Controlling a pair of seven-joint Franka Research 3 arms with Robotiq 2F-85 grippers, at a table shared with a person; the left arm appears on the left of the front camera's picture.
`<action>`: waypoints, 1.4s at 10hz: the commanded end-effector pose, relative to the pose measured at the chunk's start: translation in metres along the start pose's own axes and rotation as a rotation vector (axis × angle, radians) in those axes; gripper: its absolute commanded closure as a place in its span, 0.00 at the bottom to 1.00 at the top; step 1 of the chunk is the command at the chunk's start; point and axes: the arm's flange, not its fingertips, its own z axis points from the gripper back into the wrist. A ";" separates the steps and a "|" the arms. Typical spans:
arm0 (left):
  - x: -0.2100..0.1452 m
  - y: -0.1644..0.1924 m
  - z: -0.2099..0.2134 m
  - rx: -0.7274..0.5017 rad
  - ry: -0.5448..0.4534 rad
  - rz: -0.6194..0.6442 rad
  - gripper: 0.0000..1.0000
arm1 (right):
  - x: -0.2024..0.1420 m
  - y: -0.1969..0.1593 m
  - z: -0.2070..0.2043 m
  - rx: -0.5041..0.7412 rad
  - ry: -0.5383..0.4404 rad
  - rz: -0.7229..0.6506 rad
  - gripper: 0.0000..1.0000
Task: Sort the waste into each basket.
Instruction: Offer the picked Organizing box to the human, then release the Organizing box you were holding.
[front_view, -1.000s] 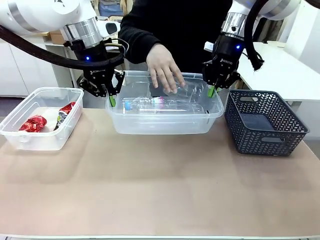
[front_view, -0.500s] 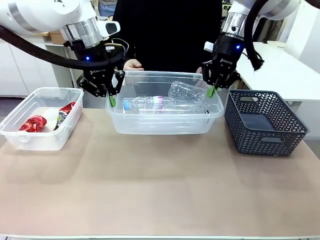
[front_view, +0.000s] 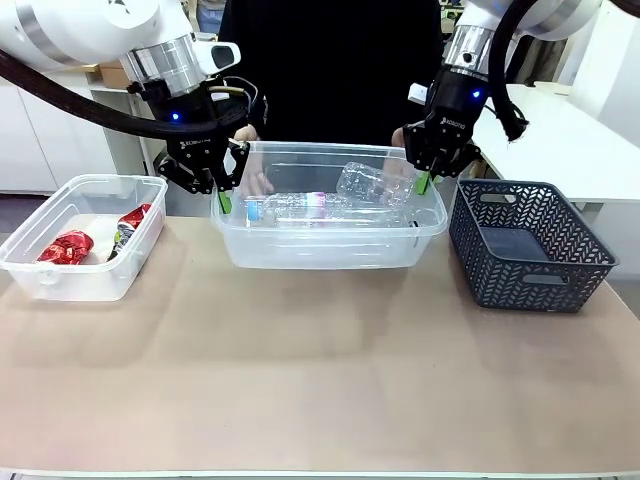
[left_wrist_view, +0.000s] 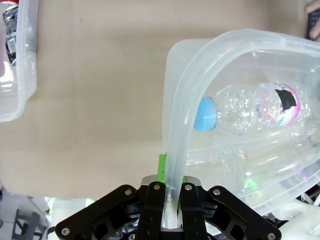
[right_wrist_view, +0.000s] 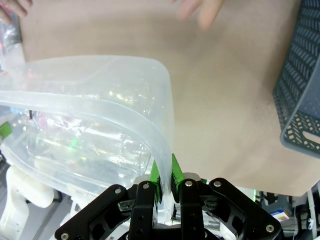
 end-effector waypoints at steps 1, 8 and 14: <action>0.035 0.000 0.005 0.018 0.010 0.037 0.96 | 0.035 0.004 0.020 -0.005 0.048 0.017 0.93; 0.150 0.015 -0.027 -0.013 0.046 0.246 0.96 | 0.147 -0.007 0.030 0.011 0.066 -0.061 0.93; 0.138 0.011 -0.026 -0.027 0.037 0.126 0.96 | 0.123 -0.019 0.024 0.011 0.044 -0.024 0.93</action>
